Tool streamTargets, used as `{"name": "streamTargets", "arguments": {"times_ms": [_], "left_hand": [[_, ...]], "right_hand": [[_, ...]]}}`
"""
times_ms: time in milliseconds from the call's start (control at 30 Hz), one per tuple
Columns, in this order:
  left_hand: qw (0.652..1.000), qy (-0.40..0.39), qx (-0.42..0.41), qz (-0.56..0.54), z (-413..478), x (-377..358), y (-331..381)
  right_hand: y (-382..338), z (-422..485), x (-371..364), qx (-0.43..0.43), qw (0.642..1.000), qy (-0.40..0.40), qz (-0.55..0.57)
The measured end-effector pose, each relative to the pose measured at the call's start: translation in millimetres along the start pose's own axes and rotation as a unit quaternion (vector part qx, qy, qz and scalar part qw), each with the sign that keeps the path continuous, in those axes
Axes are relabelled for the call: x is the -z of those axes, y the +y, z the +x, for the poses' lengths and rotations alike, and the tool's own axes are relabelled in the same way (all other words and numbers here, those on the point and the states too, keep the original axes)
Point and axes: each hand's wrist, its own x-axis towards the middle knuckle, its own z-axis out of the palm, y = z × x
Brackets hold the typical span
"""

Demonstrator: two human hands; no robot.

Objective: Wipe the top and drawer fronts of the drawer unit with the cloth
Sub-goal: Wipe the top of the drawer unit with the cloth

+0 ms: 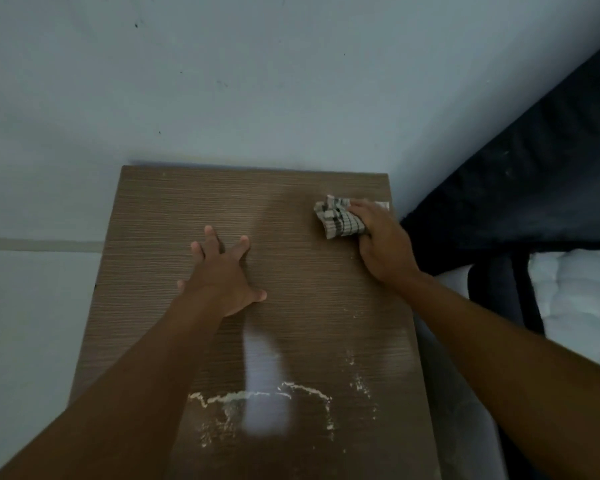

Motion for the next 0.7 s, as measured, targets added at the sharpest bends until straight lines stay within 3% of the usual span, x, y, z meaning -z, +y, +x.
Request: {"name": "streamTargets", "arguments": {"times_ms": [467,600,700], "left_hand": [[0.998,0.011,-0.045,0.033,-23,-12,-13],[0.997,0.007,-0.061,0.048,-32,-17,-21],[0.995,0.0,-0.065,0.07,-37,-18,-27]], "right_hand": [[-94,-226,-46,-0.039,0.997,-0.021,0.064],[-116,-229,-13,-0.218,0.964,0.064,0.136],[-103,-220,16,-0.271,0.942,0.146,0.135]]}}
